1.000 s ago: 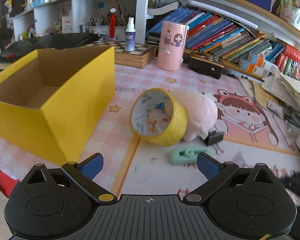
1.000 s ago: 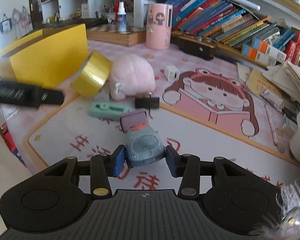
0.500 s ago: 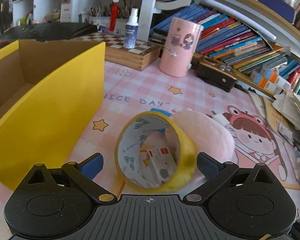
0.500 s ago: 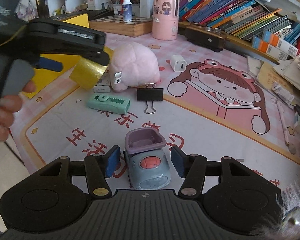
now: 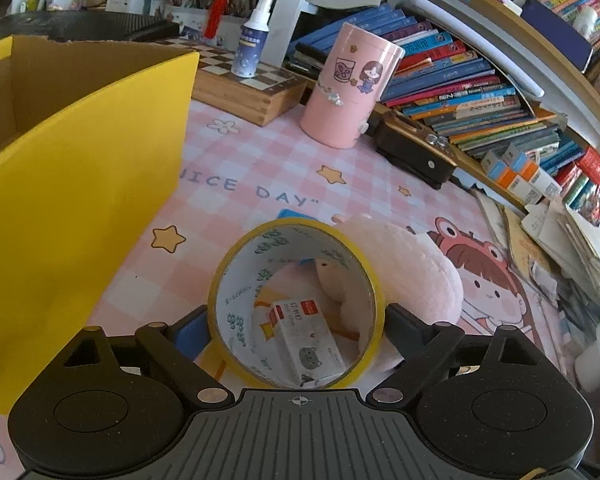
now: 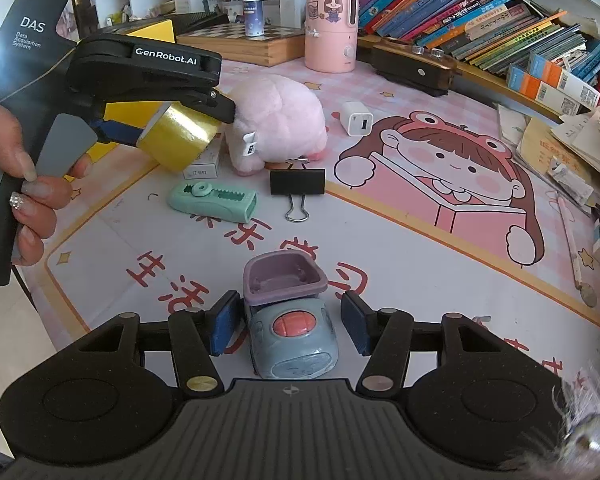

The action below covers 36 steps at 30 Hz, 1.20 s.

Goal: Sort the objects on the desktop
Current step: 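Lift and carry the tape roll and toy car toward the yellow box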

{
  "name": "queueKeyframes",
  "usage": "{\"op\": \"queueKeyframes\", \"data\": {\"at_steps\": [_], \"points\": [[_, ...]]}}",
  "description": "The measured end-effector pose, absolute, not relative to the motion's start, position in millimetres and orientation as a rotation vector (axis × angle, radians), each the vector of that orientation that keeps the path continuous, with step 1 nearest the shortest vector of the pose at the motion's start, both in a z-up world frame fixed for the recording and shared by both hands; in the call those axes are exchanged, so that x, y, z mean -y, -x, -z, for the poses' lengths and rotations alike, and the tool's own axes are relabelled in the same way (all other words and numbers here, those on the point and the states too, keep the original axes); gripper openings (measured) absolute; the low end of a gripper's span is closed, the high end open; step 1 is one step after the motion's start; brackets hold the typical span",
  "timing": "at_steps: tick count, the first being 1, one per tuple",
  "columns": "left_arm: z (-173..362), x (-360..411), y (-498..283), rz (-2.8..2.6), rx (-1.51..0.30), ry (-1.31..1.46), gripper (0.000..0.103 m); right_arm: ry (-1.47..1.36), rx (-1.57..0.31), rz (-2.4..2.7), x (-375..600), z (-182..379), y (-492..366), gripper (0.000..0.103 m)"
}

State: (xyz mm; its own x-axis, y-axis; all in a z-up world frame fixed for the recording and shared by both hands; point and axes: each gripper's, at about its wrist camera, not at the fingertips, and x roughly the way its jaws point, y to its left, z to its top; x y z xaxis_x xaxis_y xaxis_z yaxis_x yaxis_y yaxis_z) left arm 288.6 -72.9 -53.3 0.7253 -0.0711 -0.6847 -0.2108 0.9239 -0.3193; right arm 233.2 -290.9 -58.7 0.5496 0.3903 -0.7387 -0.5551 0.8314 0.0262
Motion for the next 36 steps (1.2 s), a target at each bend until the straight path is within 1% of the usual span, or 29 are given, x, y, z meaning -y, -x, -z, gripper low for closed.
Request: {"op": "queueKeyframes", "data": {"at_steps": [8,13,15,17,24,36], "points": [[20,85,-247,-0.017,-0.696,0.341,0.092,0.213,-0.806,-0.556,288,60,-232,0.05],[7,83,-214,-0.004,-0.678,0.383,0.092,0.213,-0.793,-0.549,288,60,-229,0.05],[6,81,-204,-0.016,-0.69,0.402,0.092,0.206,-0.787,-0.548,289,60,-228,0.043],[4,79,-193,-0.023,-0.687,0.412,0.092,0.2,-0.779,-0.544,290,60,-227,0.041],[-1,75,-166,-0.04,-0.662,0.382,0.092,0.156,-0.725,-0.506,293,44,-216,0.04],[-13,57,-120,0.02,-0.637,0.249,0.092,0.095,-0.731,-0.46,262,5,-171,0.041]]}}
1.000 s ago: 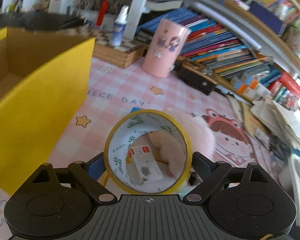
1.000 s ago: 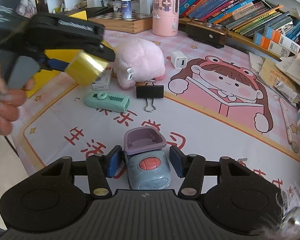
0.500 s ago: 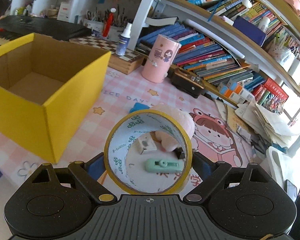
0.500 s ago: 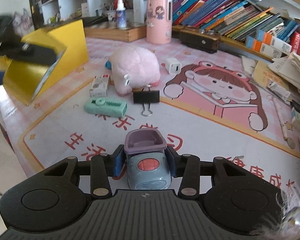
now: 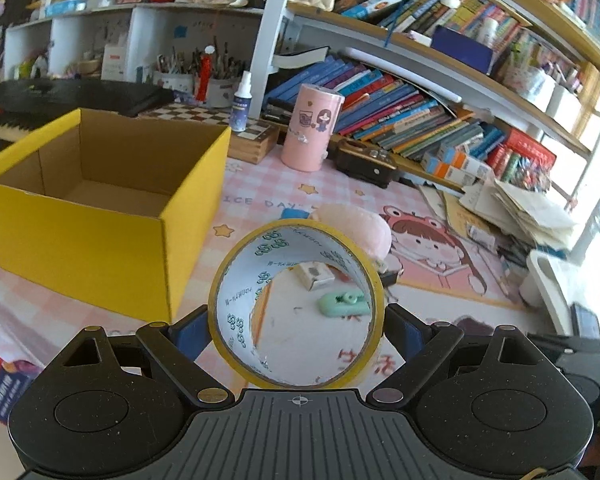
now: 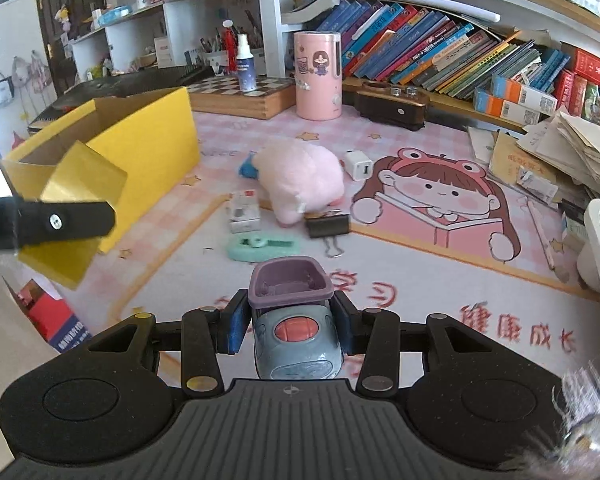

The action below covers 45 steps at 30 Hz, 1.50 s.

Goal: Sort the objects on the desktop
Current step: 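Lift and carry the tape roll and toy car toward the yellow box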

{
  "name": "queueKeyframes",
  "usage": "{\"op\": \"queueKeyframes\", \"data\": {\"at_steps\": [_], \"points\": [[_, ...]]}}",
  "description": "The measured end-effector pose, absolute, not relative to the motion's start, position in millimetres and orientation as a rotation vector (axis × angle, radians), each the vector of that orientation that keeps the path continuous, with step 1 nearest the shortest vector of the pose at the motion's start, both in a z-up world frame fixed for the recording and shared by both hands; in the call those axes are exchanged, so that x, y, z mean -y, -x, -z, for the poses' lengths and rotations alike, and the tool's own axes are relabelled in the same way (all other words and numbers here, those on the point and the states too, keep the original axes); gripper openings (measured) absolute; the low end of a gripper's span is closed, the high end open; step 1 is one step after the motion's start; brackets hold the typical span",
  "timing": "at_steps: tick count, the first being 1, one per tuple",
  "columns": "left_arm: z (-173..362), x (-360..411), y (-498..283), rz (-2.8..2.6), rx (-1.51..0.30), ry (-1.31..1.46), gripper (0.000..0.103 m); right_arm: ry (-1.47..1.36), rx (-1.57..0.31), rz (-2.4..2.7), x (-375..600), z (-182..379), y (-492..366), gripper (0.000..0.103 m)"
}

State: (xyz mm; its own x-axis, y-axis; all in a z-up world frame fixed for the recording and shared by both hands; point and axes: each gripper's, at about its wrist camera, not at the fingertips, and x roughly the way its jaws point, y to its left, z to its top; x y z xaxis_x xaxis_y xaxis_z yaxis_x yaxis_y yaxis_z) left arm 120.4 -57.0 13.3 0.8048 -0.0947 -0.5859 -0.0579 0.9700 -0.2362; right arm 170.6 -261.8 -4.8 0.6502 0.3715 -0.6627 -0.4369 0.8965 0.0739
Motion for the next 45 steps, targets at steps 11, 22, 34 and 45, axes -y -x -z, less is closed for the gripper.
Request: {"op": "queueKeyframes", "data": {"at_steps": [11,22,34,45], "points": [[-13,4,-68,0.032,-0.662,0.189,0.092,0.093,-0.743,-0.435,200,-5,-110,0.041],[-9,-50,-13,0.024,-0.686,0.15,0.092,0.087,-0.766,-0.431,140,-3,-45,0.041],[-9,-107,23,-0.038,-0.67,0.188,0.092,0.112,-0.777,-0.482,80,-1,-4,0.041],[-9,-138,38,-0.091,-0.645,0.215,0.092,0.166,-0.777,-0.559,38,-2,0,0.041]]}}
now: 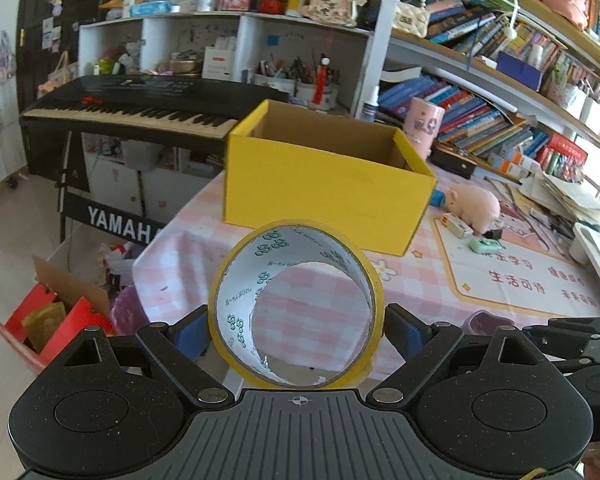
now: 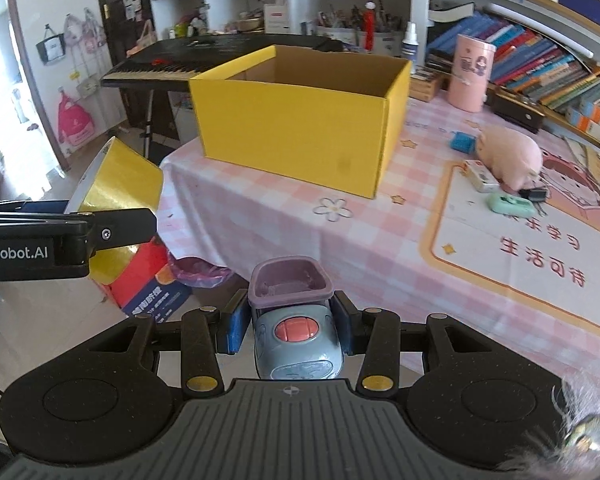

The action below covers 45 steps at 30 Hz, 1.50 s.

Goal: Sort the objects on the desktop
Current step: 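Lift and carry the tape roll and toy car toward the yellow box, then lower both held objects into the yellow box and open both tools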

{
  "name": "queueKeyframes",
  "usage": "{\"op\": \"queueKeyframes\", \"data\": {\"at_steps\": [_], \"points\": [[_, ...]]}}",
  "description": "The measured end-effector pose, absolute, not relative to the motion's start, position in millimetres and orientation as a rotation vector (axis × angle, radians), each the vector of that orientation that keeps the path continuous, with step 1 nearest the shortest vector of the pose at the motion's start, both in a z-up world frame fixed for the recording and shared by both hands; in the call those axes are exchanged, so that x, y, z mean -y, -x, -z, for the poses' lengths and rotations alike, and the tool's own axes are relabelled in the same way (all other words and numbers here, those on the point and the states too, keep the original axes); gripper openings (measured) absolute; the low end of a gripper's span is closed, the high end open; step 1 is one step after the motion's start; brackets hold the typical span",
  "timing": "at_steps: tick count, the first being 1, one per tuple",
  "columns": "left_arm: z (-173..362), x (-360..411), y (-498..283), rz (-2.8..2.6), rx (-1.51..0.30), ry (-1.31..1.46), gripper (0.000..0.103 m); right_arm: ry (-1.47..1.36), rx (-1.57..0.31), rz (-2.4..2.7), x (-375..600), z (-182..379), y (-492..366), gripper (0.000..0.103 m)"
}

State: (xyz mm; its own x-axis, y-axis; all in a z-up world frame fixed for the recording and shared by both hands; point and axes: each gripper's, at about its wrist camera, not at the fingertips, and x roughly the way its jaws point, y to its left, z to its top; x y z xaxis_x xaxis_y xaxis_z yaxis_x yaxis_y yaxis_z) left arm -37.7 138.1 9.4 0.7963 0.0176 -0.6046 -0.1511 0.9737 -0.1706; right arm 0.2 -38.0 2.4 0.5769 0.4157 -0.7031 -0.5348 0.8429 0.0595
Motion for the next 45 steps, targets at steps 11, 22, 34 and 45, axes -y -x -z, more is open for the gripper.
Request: {"op": "queueKeyframes", "data": {"at_steps": [11,22,34,45], "points": [[-16,-154,32,-0.102,-0.626,0.204,0.092,0.179,-0.78,-0.591,16,-5,-9,0.041],[-41,-158,-1,-0.099,-0.562,0.173,0.092,0.13,-0.747,-0.605,8,-20,-42,0.041],[-73,-157,-87,-0.102,-0.479,0.106,0.092,0.105,-0.609,-0.629,6,-68,-131,0.041],[-67,-147,-162,-0.146,-0.515,0.084,0.092,0.178,-0.6,-0.668,3,-64,-219,0.041]]}}
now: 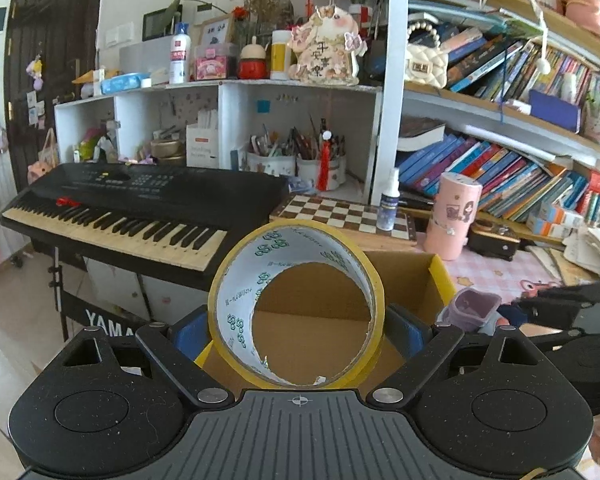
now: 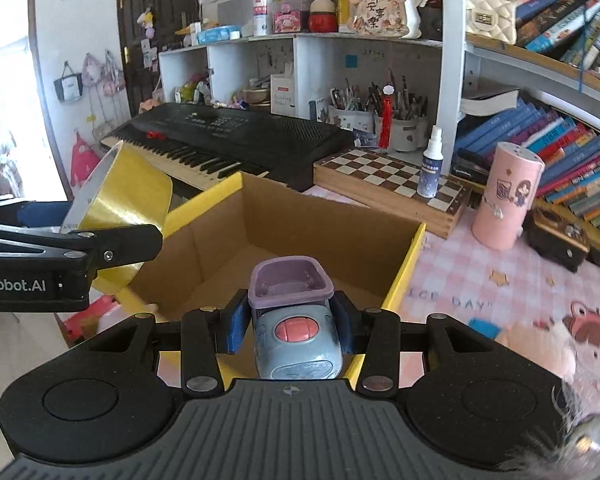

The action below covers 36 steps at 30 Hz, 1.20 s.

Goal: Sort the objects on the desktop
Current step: 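Lower both held objects into the yellow box and open both tools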

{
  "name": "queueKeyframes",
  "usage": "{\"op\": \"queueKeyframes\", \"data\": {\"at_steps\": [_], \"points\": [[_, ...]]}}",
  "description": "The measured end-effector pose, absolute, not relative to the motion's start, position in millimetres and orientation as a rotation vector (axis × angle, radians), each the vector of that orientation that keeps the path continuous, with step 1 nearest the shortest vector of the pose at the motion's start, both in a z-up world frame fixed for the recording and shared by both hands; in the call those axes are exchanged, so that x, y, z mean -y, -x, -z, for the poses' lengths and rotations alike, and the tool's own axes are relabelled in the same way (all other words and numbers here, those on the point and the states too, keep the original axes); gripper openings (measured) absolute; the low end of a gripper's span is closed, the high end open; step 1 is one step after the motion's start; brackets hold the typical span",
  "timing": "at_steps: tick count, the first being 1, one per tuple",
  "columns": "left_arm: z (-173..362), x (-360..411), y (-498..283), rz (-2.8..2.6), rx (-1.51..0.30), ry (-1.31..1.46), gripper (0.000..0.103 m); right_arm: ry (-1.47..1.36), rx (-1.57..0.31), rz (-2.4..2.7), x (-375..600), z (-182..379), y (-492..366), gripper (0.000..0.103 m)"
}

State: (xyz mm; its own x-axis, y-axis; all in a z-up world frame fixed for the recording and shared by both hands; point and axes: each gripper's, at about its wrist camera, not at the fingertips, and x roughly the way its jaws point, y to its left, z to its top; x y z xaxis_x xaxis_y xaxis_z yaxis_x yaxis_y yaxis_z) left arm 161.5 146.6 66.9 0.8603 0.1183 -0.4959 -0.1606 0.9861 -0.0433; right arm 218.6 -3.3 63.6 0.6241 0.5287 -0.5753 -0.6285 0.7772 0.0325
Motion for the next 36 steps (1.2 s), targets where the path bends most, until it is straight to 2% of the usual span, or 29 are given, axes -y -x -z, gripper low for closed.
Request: {"op": "queueKeyframes", "data": {"at_steps": [17,28,36], "points": [[-15,-150,-252,-0.178,-0.745,0.071,0.092,0.658,-0.624,-0.868,-56,-11,-321,0.041],[0,-140,-266,-0.146,-0.872,0.003,0.092,0.923,-0.646,-1.032,-63,14,-316,0.041],[6,-138,-268,-0.133,-0.932,0.0,0.092,0.952,-0.698,-1.069,-68,15,-317,0.041]]}}
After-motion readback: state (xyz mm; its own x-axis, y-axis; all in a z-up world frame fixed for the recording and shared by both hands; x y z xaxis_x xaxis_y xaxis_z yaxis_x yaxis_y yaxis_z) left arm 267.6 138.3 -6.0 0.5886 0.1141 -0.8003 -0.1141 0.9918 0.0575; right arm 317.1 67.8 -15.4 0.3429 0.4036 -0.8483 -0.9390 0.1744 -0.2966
